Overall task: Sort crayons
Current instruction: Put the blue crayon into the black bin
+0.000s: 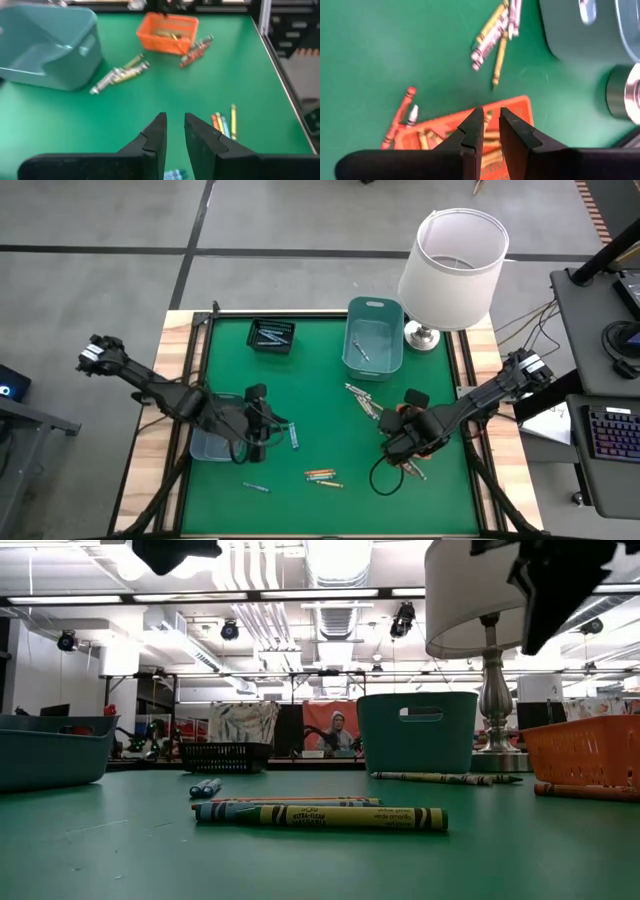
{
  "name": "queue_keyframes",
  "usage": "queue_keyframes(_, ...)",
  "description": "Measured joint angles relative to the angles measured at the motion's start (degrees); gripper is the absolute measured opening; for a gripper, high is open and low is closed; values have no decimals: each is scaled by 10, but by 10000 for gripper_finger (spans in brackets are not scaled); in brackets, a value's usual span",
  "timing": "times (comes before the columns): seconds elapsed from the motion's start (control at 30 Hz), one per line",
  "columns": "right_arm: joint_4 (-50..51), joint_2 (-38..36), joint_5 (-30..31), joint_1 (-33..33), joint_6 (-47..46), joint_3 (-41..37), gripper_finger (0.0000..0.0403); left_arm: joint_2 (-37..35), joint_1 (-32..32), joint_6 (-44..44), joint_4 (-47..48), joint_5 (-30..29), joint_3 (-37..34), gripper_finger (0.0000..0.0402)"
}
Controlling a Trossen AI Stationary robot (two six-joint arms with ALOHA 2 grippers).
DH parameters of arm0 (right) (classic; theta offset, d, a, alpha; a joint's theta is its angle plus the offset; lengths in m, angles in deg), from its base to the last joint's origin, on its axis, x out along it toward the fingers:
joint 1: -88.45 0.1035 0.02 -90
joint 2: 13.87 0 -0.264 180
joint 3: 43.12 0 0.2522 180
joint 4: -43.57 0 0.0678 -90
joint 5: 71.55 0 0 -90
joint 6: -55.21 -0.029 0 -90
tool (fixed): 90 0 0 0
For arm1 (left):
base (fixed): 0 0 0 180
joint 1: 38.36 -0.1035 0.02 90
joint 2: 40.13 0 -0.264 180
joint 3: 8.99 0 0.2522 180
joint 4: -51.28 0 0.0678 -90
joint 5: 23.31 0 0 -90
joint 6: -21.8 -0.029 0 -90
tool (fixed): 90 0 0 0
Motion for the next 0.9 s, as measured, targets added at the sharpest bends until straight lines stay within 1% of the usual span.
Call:
queue_keyframes(0.13, -17, 0, 24, 0, 53, 18, 45, 38, 9, 20, 44, 9, 21, 47)
queue_keyframes(0.27, -38, 0, 33, 0, 112, 32, 43, 73, 20, 66, 124, 18, 59, 47)
queue_keyframes(0.33, -50, 0, 37, 0, 137, 38, 43, 92, 29, 82, 168, 39, 76, 47)
queue_keyframes(0.47, -68, 0, 37, 0, 177, 45, 43, 131, 53, 97, 225, 92, 99, 47)
queue_keyframes(0.63, -97, 0, 37, -1, 222, 45, 43, 189, 87, 140, 254, 117, 112, 47)
queue_keyframes(0.73, -110, 0, 37, -4, 234, 45, 43, 224, 105, 174, 260, 155, 123, 48)
queue_keyframes(0.83, -112, 0, 37, -5, 247, 45, 43, 262, 122, 214, 274, 181, 138, 55)
queue_keyframes(0.9, -118, 0, 37, -6, 254, 45, 43, 284, 135, 235, 287, 182, 152, 64)
